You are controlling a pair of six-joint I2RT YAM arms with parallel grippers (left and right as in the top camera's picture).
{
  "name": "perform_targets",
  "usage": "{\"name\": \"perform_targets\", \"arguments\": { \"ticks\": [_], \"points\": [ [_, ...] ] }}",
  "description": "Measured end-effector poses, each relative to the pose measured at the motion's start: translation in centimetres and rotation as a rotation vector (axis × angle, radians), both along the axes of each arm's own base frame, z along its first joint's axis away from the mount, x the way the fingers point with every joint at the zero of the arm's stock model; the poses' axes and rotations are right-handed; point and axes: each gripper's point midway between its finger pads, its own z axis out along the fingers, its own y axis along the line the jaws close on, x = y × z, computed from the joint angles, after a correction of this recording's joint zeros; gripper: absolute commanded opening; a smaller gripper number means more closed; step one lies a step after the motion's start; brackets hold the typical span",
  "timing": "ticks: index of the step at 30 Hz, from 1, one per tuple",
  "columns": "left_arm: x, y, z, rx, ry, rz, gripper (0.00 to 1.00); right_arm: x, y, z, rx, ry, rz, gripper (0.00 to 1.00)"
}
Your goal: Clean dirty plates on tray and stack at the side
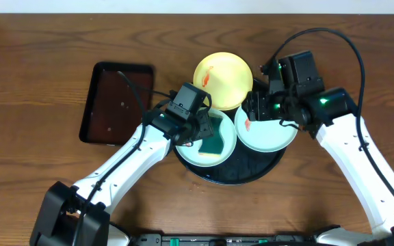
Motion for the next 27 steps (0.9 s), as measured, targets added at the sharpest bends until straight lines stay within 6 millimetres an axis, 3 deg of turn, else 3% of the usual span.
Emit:
{"name": "perform_targets", "arguments": {
  "ticks": [6, 8, 14, 18, 21, 27],
  "points": [
    [-0.1, 0.1, -0.1, 0.003, 0.004, 0.000, 0.50, 0.9, 0.1, -2.6, -0.038, 0.046, 0.002, 0.38],
    [-0.1, 0.1, -0.1, 0.003, 0.005, 0.000, 0.50, 2.1, 0.3, -3.4, -0.039, 0.032, -0.005, 0.35],
    [-0.3, 0.2, -0.2, 0.010, 0.012, 0.001, 0.50, 5.2, 1.4, -5.3, -0.028, -0.018, -0.001, 0.33],
    [-0.4, 0.3, -0.2, 0.014, 0.017, 0.001, 0.51, 7.0, 2.3, -8.1, -0.023, -0.017, 0.018, 0.37],
    [-0.4, 0.3, -0.2, 0.014, 0.017, 0.001, 0.51, 7.3, 3.1, -10.0, -0.017, 0.001, 0.054, 0.38],
    [-0.4, 0.3, -0.2, 0.014, 0.017, 0.001, 0.51, 5.7, 5.8, -13.5, -0.068, 0.057, 0.140, 0.36]
  ]
}}
